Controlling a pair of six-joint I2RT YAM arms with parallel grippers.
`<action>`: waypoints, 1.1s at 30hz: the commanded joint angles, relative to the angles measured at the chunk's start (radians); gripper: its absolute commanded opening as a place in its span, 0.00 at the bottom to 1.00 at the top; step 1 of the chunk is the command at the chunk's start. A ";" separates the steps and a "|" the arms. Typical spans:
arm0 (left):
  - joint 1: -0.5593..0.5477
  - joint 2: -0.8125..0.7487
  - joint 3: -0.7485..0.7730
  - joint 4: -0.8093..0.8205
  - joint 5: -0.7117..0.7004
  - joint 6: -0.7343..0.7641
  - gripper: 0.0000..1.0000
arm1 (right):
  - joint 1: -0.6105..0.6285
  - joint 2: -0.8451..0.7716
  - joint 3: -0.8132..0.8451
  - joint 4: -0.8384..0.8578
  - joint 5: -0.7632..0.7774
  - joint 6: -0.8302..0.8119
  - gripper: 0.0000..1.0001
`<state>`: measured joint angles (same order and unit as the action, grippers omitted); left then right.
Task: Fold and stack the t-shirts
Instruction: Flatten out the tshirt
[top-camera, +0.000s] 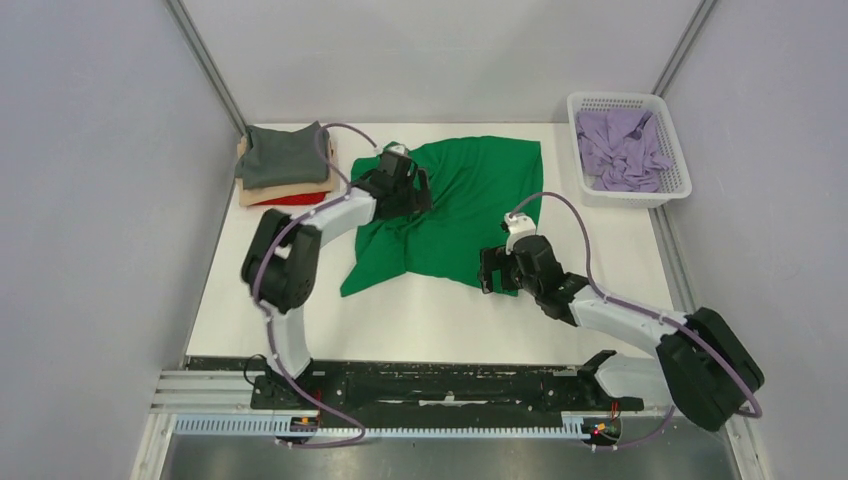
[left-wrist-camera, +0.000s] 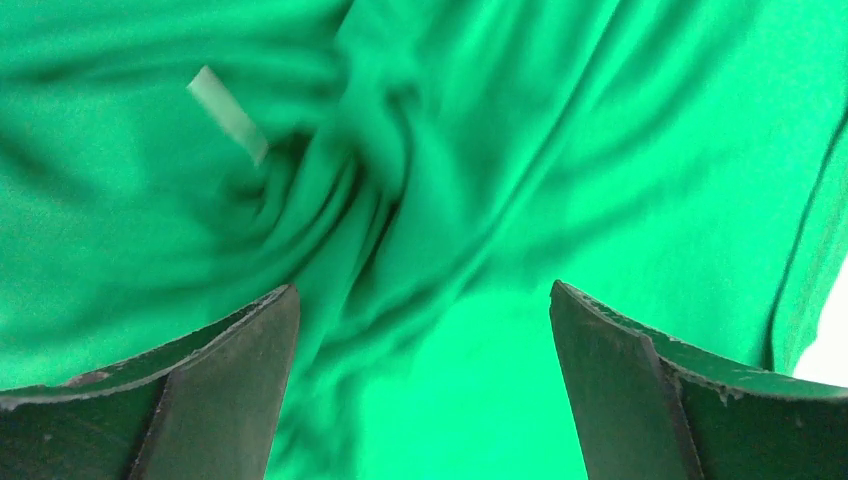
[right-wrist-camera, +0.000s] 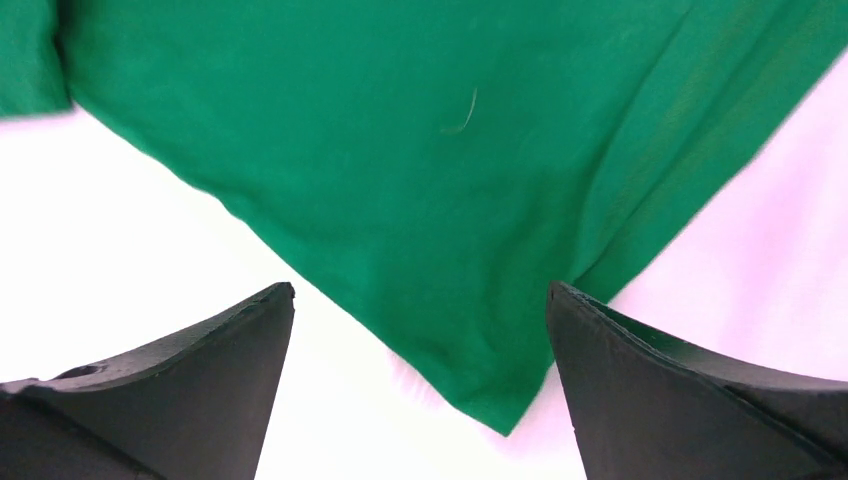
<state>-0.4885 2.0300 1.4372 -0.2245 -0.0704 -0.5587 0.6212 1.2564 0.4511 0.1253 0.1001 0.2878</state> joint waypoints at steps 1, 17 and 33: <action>0.002 -0.366 -0.214 -0.028 -0.112 0.038 1.00 | -0.004 -0.120 0.081 -0.073 0.125 0.011 0.98; 0.018 -0.855 -0.773 -0.282 -0.362 -0.250 0.95 | -0.017 -0.156 0.042 -0.247 0.164 0.027 0.98; 0.051 -0.715 -0.814 -0.239 -0.238 -0.256 0.70 | -0.017 -0.095 0.032 -0.245 0.168 0.026 0.98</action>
<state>-0.4423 1.3060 0.6460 -0.5140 -0.3286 -0.7769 0.6056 1.1530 0.4858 -0.1368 0.2527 0.3042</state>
